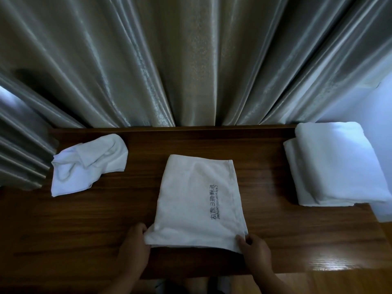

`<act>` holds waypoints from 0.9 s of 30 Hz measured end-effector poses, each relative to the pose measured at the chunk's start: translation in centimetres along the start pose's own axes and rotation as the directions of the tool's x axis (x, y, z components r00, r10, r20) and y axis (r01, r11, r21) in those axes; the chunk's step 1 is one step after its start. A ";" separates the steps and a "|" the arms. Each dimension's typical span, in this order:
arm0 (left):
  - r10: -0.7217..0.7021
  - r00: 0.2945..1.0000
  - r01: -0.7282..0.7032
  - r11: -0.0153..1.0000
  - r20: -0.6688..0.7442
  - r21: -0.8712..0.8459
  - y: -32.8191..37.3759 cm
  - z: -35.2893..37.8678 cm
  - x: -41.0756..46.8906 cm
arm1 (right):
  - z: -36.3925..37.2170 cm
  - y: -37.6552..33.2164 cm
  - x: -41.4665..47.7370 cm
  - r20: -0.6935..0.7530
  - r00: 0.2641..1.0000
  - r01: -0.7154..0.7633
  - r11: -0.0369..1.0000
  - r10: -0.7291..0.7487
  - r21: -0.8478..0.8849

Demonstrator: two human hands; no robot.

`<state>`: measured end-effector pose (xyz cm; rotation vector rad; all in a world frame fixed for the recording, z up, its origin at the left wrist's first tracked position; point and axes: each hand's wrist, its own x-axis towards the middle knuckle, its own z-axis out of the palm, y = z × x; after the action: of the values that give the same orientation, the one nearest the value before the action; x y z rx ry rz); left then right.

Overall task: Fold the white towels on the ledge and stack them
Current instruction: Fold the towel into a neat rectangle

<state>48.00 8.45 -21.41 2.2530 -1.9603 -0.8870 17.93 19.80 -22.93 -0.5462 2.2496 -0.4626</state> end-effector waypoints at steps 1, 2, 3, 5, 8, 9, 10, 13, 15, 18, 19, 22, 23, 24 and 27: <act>0.031 0.999 -0.034 0.996 0.039 0.078 -0.3 0.1 0.0 | 0.2 0.0 0.1 0.001 1.000 -0.003 1.000 0.003 0.005; 0.047 0.996 -0.057 0.990 0.075 0.127 -0.5 0.2 0.0 | 0.4 0.0 0.1 0.004 1.000 -0.016 0.999 0.016 0.029; 0.030 0.994 -0.042 0.992 0.100 0.119 -0.4 0.3 -0.1 | 0.6 0.0 0.1 0.013 0.999 -0.034 0.997 0.034 0.063; -0.061 0.986 0.069 0.996 0.152 -0.050 0.4 0.3 -0.6 | 0.6 -0.2 -0.2 0.022 0.998 -0.064 0.991 0.062 0.120; -0.187 0.963 0.247 0.901 0.194 -0.356 1.7 -1.2 -1.1 | -1.0 -1.5 -0.5 -0.001 1.000 -0.026 0.976 0.027 0.216; -0.197 0.964 0.256 0.873 0.181 -0.415 2.3 -2.2 -1.0 | -1.9 -2.1 -0.5 -0.013 1.000 0.003 0.966 0.000 0.259; -0.191 0.968 0.245 0.851 0.160 -0.464 3.0 -3.5 -0.9 | -3.0 -3.0 -0.5 -0.023 0.999 0.037 0.955 -0.032 0.296; -0.123 0.986 0.168 0.785 0.116 -0.597 6.0 -8.7 -0.2 | -6.8 -7.0 -0.5 0.015 0.993 0.100 0.925 -0.114 0.368; -0.074 0.987 0.153 0.722 0.144 -0.675 8.1 -12.6 0.2 | -9.5 -10.3 -0.9 0.048 0.986 0.121 0.882 -0.160 0.455; 0.049 0.976 0.136 0.627 0.214 -0.767 11.0 -17.5 0.3 | -13.2 -14.8 -2.3 0.111 0.951 0.193 0.834 -0.289 0.517; 0.088 0.971 0.127 0.592 0.220 -0.796 11.8 -18.9 0.4 | -14.2 -16.0 -2.9 0.143 0.937 0.202 0.830 -0.318 0.519; 0.141 0.975 0.055 0.595 0.172 -0.802 13.4 -21.9 0.9 | -16.8 -18.2 -3.4 0.191 0.911 0.207 0.806 -0.365 0.554; 0.137 0.981 0.018 0.642 0.137 -0.766 13.7 -22.7 1.1 | -17.5 -18.8 -3.5 0.219 0.893 0.206 0.791 -0.392 0.577; 0.136 0.987 -0.035 0.710 0.089 -0.704 14.1 -23.5 1.2 | -18.2 -19.1 -3.6 0.258 0.870 0.201 0.780 -0.420 0.592; 0.180 0.981 -0.192 0.877 -0.069 -0.440 15.4 -25.8 1.0 | -19.8 -20.4 -4.8 0.227 0.812 0.458 0.828 -0.537 0.323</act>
<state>45.20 -4.44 5.59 1.7783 -1.7038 -1.1351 10.96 8.13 2.53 -1.0113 1.6917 -0.8566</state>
